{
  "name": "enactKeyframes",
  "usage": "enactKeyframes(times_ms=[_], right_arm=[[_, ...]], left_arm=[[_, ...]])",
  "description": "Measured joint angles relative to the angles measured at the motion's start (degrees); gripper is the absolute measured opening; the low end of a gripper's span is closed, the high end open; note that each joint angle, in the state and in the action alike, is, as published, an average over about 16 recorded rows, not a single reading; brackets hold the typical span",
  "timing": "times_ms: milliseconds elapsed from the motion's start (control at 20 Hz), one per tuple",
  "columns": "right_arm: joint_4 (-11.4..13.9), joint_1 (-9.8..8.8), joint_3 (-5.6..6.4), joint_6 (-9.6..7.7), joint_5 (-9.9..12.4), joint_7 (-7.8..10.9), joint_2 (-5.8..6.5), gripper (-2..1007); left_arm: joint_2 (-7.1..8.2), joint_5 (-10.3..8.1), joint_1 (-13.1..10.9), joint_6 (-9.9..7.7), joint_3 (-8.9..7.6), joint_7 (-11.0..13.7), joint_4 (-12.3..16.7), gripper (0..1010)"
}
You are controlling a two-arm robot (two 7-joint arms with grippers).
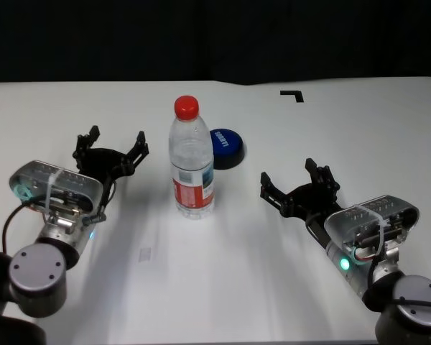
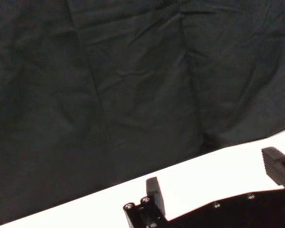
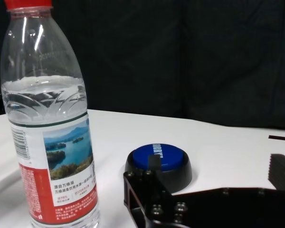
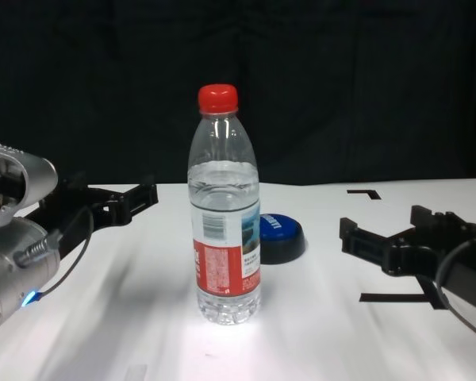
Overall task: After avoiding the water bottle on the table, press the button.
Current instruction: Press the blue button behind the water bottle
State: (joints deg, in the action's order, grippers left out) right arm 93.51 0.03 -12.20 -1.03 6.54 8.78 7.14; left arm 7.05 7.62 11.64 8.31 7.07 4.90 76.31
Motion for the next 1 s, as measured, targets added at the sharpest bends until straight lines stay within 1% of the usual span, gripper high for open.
enactKeyframes(times_ms=[500, 1000], right_arm=[[0.0, 0.0, 0.0, 0.0, 0.0, 0.0, 0.0, 1003], [0.0, 0.0, 0.0, 0.0, 0.0, 0.0, 0.0, 1003]], left_arm=[[-0.02, 0.44, 1.75, 0.0, 0.13, -0.02, -1.89, 1003], [-0.15, 0.96, 3.61, -0.45, 0.89, 0.23, -3.76, 1003]])
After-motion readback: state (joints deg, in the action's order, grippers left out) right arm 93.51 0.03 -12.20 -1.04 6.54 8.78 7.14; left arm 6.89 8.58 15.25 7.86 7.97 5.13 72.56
